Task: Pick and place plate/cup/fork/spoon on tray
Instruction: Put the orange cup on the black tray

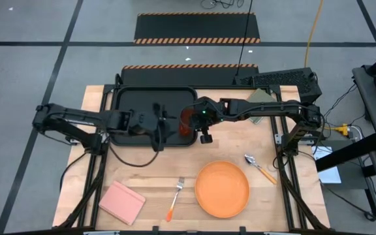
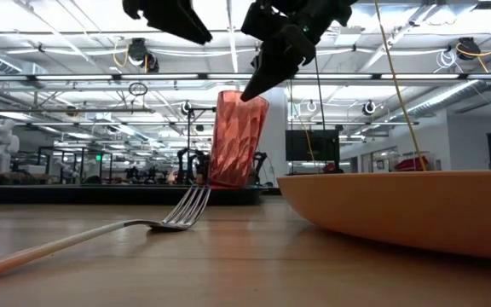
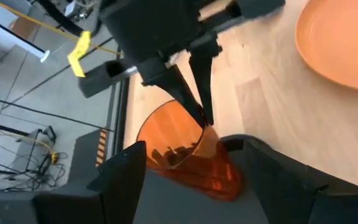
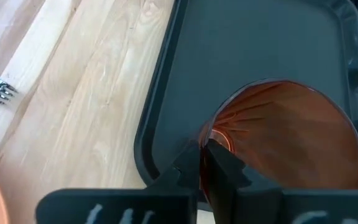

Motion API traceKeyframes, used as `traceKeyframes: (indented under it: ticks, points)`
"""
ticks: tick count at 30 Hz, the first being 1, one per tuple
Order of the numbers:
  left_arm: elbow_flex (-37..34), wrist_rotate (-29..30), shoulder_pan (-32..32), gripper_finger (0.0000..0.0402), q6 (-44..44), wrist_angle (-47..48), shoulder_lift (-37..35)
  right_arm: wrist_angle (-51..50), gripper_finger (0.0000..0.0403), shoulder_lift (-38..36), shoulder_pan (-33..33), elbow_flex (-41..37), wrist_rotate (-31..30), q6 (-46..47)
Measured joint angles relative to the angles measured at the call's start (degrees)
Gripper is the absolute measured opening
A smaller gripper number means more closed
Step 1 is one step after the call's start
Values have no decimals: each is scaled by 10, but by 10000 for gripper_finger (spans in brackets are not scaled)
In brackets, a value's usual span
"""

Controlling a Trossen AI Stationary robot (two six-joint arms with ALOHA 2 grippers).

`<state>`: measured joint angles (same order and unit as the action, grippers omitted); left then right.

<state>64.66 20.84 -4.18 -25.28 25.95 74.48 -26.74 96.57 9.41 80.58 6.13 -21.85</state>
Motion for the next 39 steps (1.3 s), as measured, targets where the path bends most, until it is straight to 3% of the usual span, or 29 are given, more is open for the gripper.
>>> traceKeyframes:
  ticks: [11, 18, 30, 39]
  points:
    - [0, -63, 26, 253, -68, 13, 59, 7, 73, 0, 0, 0, 0, -29]
    - [0, -90, 47, 226, -59, 20, 79, 15, 97, 0, -1, 0, 0, -29]
    - [-4, -145, 80, 175, -108, 27, 93, 18, 110, 0, -2, 0, 1, -33]
    - [-5, -146, 85, 157, -179, 9, 126, 17, 110, 0, -5, 0, 1, -35]
